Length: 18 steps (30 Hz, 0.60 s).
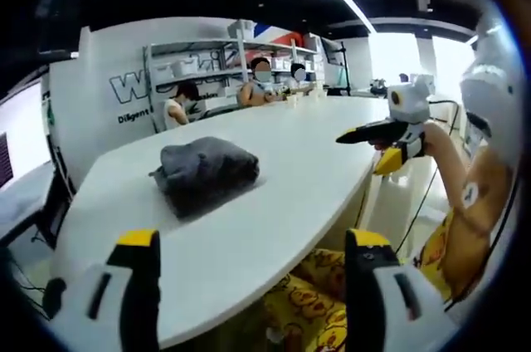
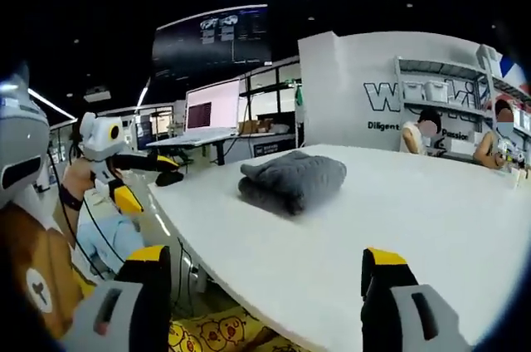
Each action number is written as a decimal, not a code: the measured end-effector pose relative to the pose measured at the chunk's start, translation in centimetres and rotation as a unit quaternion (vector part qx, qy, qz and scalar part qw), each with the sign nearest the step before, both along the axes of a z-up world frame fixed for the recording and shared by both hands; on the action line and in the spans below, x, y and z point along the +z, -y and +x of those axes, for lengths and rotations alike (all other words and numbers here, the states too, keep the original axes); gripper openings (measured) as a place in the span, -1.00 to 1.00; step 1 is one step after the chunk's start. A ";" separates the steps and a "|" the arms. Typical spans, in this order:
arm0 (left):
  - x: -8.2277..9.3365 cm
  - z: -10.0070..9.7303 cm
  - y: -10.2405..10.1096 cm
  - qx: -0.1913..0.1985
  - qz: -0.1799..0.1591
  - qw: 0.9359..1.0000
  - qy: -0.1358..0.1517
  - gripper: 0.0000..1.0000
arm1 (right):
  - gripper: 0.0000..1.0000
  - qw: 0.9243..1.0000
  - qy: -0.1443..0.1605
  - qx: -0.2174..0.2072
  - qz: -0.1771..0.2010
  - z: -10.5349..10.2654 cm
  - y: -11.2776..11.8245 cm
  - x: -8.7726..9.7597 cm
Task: Fold the towel on the table until its edges align and the towel forms a compact rectangular stack.
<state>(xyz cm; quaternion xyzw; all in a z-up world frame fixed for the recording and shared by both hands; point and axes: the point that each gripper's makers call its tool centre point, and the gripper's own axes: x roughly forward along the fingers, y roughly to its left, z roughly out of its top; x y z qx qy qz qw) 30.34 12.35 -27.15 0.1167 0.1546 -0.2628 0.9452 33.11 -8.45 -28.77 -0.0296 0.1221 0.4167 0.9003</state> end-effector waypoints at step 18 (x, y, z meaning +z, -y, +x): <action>-0.9 -0.2 0.0 0.003 -0.009 1.000 -0.008 0.93 | 0.99 0.999 0.005 -0.044 -0.018 0.8 2.7 0.0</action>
